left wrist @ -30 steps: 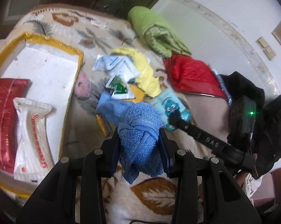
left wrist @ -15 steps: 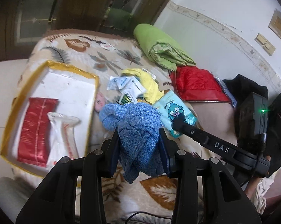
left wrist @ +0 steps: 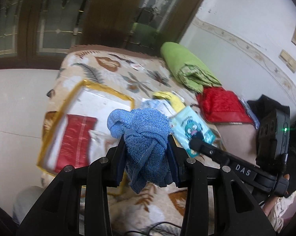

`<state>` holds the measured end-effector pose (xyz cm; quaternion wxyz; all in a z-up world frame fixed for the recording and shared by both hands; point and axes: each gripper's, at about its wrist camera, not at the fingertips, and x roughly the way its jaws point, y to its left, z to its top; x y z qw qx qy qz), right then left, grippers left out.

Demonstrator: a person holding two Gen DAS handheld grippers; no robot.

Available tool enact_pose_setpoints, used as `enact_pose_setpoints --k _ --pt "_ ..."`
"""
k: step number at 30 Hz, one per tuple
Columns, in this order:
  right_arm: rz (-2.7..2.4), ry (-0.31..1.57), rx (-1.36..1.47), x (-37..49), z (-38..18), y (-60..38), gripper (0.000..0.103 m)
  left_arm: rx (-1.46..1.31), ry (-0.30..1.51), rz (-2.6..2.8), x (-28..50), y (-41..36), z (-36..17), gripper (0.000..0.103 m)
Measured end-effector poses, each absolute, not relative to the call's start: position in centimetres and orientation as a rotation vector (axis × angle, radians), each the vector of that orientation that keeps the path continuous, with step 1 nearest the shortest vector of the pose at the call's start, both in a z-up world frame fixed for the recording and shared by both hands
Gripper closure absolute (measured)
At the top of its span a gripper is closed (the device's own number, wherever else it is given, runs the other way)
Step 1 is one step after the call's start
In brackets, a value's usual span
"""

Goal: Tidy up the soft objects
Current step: 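Carry towel and tissue pack into the tray and open both tools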

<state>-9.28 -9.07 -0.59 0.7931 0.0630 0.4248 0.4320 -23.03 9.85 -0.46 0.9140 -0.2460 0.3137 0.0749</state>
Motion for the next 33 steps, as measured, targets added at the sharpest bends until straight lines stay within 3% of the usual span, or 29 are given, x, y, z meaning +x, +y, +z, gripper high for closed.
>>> enact_pose_setpoints --k 14,33 --pt "1.002 0.976 0.1 -8.4 -2.1 -1.9 0.094 -0.577 0.62 0.298 -23.6 20.0 -1.2 0.066" --pt "0.9 1.142 -0.012 -3.2 -10.2 6.6 0.093 -0.479 0.855 0.255 -12.3 22.8 -11.0 0.065"
